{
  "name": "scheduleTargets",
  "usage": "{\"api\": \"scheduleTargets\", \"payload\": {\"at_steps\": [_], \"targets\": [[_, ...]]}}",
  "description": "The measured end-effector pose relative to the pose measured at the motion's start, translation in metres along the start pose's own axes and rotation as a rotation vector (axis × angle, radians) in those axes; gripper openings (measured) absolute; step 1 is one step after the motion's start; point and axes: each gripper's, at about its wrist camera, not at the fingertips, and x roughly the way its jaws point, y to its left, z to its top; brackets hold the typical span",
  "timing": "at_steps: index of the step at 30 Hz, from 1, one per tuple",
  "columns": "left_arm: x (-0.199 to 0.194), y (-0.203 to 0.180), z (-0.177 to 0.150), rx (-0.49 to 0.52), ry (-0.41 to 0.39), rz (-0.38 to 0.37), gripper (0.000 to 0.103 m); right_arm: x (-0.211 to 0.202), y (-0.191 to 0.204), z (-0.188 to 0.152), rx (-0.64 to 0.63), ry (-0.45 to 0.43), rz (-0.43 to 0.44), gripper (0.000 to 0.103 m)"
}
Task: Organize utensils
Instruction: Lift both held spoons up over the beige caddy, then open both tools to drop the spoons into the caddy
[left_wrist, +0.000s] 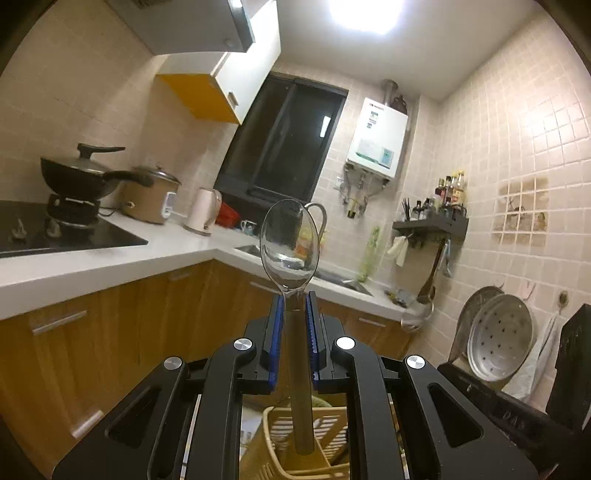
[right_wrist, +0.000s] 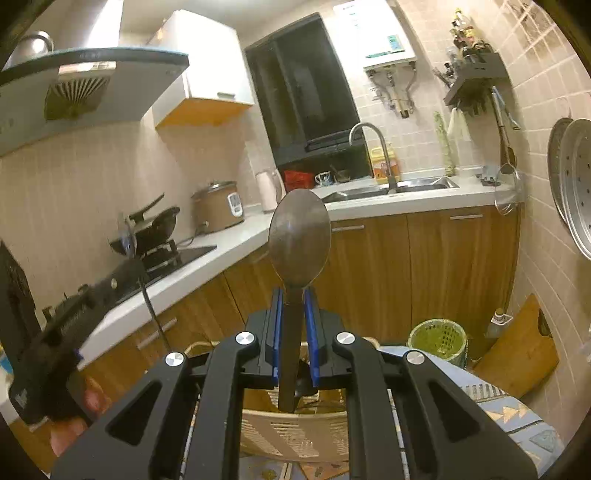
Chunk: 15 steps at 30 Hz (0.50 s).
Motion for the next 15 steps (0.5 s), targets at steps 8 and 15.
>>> {"api": "scheduleTargets", "payload": {"at_steps": [8, 15], "targets": [[0.012, -0.001, -0.027, 0.063, 0.029, 0.052, 0.01, 0.006, 0.006, -0.016, -0.063, 0.011, -0.026, 0.01], [-0.006, 0.0, -0.03, 0.077, 0.084, -0.013, 0.026, -0.01, 0.0, -0.021, -0.048, 0.059, 0.039, 0.012]]}}
